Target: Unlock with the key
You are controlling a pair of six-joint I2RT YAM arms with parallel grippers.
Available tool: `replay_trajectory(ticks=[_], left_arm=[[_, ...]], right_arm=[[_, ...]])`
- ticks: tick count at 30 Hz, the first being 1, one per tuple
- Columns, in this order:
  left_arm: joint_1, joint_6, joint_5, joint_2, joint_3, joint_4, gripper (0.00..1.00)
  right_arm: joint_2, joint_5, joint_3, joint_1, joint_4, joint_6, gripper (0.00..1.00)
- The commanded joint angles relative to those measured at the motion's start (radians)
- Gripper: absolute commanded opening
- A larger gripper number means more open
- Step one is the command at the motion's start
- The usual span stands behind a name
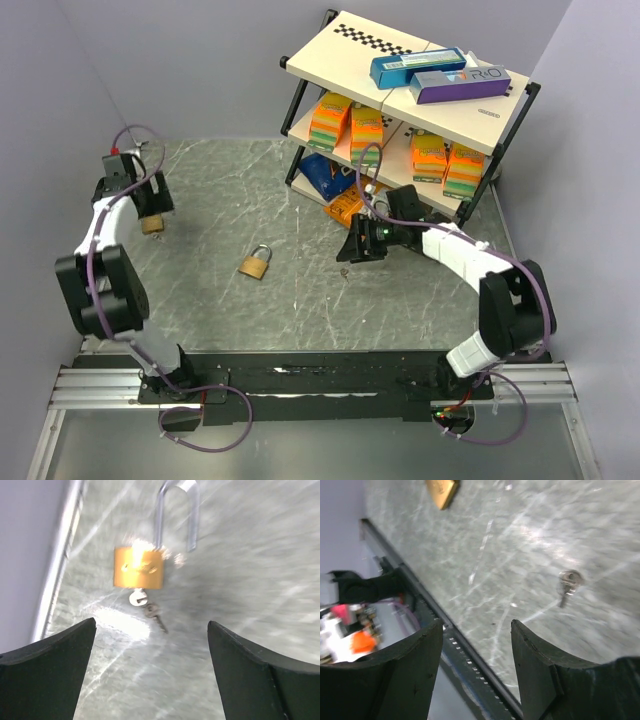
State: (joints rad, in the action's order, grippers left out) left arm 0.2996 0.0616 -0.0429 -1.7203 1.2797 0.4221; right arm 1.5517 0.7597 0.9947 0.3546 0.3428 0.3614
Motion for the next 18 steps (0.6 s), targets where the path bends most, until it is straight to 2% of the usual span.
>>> replay_trajectory(ticks=[1,4,6,7,11,13,18], left_arm=[[-0.082,0.055,-0.038,0.189,-0.013,-0.002,0.96],[-0.218,0.104,-0.058,0.282,-0.037,0.043,0.96],[-0.295,0.159,-0.054,0.335,-0.084,0.052,0.97],[-0.377,0.196,-0.051,0.385,-0.104,0.058,0.97],[-0.566,0.467,0.027,0.505,-0.25,0.011,0.98],[-0.688,0.542,0.006,0.572,-0.354,-0.025,0.97],[-0.891,0.789,-0.052,0.668,-0.508,-0.072,0.93]], right_arm=[[-0.123,-0.248,0.044,0.009,0.103,-0.093,0.63],[-0.146,-0.427,0.076,0.055,0.189,-0.157,0.63],[-0.142,-0.489,0.09,0.079,0.219,-0.188,0.63],[-0.136,-0.503,0.094,0.098,0.229,-0.191,0.63],[-0.104,-0.452,0.09,0.13,0.188,-0.145,0.62],[-0.07,-0.444,0.094,0.13,0.179,-0.13,0.59],[0.011,-0.477,0.111,0.145,0.19,-0.148,0.55]])
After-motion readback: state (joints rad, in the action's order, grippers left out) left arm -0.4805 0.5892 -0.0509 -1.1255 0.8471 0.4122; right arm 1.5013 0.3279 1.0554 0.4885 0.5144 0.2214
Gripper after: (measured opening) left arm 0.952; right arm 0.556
